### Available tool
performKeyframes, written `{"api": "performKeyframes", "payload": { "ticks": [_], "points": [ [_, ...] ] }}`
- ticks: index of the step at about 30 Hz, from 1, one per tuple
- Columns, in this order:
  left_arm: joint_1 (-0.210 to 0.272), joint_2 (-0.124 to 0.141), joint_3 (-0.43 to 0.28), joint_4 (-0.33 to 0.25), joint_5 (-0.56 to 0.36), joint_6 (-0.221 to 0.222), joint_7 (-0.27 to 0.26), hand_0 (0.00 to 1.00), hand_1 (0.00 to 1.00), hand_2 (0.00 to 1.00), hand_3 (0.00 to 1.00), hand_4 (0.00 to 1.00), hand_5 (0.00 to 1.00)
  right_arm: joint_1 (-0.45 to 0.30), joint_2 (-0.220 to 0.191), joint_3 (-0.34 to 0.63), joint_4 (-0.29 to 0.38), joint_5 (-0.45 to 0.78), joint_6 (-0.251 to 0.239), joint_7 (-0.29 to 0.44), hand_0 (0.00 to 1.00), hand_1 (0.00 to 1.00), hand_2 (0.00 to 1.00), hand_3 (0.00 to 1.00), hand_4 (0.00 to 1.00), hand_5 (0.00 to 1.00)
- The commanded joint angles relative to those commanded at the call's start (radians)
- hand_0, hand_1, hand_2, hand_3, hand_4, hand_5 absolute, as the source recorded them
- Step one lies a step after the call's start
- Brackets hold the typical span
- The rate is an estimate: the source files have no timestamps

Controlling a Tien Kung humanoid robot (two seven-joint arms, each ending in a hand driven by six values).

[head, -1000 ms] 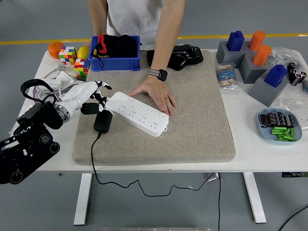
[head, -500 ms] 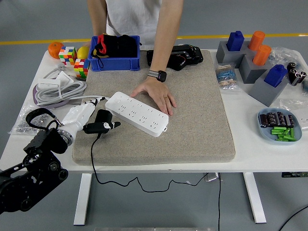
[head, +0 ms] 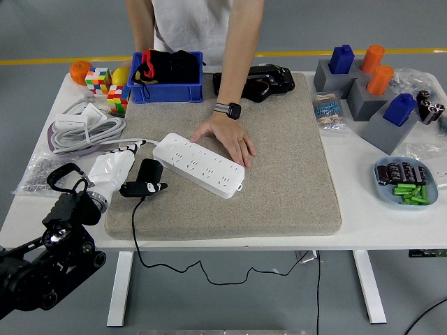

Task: Press the white button,pick up the black plug,place it near the board,insert it into the board

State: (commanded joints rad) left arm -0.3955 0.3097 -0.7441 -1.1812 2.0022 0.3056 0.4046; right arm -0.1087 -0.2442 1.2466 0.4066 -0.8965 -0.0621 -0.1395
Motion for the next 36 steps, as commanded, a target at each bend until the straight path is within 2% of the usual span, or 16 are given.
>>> {"api": "performKeyframes", "payload": {
  "ticks": [4, 5, 10, 11, 16, 17, 22, 23, 28, 29, 34, 35, 36],
  "points": [
    [-0.004, -0.002, 0.009, 0.007, -0.013, 0.001, -0.001, 0.693, 0.827, 0.865, 0.946, 0.998, 0.493, -0.001, 0.0, -0.003, -0.001, 0.0, 0.0, 0.0, 0.75, 0.726, 0.706, 0.677, 0.732, 0.419],
    [-0.005, -0.002, 0.011, 0.008, -0.02, 0.005, -0.004, 0.594, 0.778, 0.835, 0.918, 0.998, 0.534, -0.001, 0.0, -0.003, -0.001, 0.001, 0.0, 0.0, 0.75, 0.725, 0.706, 0.676, 0.732, 0.42],
    [-0.007, -0.005, 0.017, 0.013, -0.032, 0.017, -0.012, 0.594, 0.778, 0.835, 0.918, 0.998, 0.534, -0.004, 0.0, -0.006, -0.001, 0.001, 0.0, 0.0, 0.75, 0.725, 0.706, 0.676, 0.732, 0.42],
    [-0.008, -0.006, 0.018, 0.014, -0.036, 0.021, -0.014, 0.34, 0.641, 0.748, 0.883, 0.984, 0.373, -0.003, -0.001, -0.006, 0.0, 0.0, 0.0, 0.0, 0.75, 0.726, 0.706, 0.675, 0.731, 0.418],
    [-0.008, -0.009, 0.02, 0.013, -0.041, 0.035, -0.023, 0.34, 0.641, 0.748, 0.883, 0.984, 0.373, -0.004, 0.001, -0.004, 0.0, 0.0, 0.0, 0.0, 0.75, 0.726, 0.706, 0.675, 0.731, 0.418],
    [-0.008, -0.009, 0.021, 0.013, -0.041, 0.036, -0.024, 0.261, 0.534, 0.657, 0.837, 0.932, 0.332, -0.004, 0.001, -0.004, 0.0, -0.001, 0.001, 0.0, 0.75, 0.726, 0.706, 0.674, 0.731, 0.416],
    [-0.008, -0.011, 0.028, 0.015, -0.036, 0.044, -0.027, 0.261, 0.534, 0.657, 0.837, 0.932, 0.332, -0.006, 0.003, 0.0, -0.001, -0.001, 0.0, 0.0, 0.75, 0.726, 0.706, 0.674, 0.731, 0.416],
    [-0.008, -0.011, 0.03, 0.018, -0.035, 0.043, -0.024, 0.229, 0.47, 0.587, 0.764, 0.882, 0.278, -0.006, 0.003, 0.0, -0.001, -0.001, 0.0, 0.0, 0.75, 0.726, 0.706, 0.672, 0.731, 0.416],
    [-0.004, -0.013, 0.031, 0.022, -0.029, 0.058, -0.038, 0.229, 0.47, 0.587, 0.764, 0.882, 0.278, -0.006, 0.006, 0.001, 0.001, -0.002, 0.0, 0.001, 0.75, 0.726, 0.706, 0.672, 0.731, 0.416],
    [-0.004, -0.013, 0.031, 0.021, -0.027, 0.06, -0.039, 0.211, 0.431, 0.549, 0.682, 0.815, 0.173, -0.006, 0.006, 0.001, 0.0, -0.002, 0.0, 0.001, 0.75, 0.726, 0.706, 0.673, 0.732, 0.417],
    [-0.006, -0.014, 0.03, 0.025, -0.016, 0.066, -0.043, 0.211, 0.431, 0.549, 0.682, 0.815, 0.173, -0.007, 0.007, 0.0, 0.0, -0.003, 0.0, 0.001, 0.75, 0.726, 0.706, 0.673, 0.732, 0.417],
    [-0.006, -0.014, 0.03, 0.027, -0.016, 0.073, -0.051, 0.193, 0.387, 0.486, 0.618, 0.704, 0.015, -0.007, 0.006, 0.0, 0.0, -0.003, 0.0, 0.001, 0.75, 0.726, 0.706, 0.672, 0.731, 0.416],
    [-0.006, -0.014, 0.03, 0.027, -0.014, 0.077, -0.056, 0.193, 0.387, 0.486, 0.618, 0.704, 0.015, -0.006, 0.006, 0.0, 0.0, -0.003, 0.0, 0.001, 0.75, 0.726, 0.706, 0.672, 0.731, 0.416]
  ]
}}
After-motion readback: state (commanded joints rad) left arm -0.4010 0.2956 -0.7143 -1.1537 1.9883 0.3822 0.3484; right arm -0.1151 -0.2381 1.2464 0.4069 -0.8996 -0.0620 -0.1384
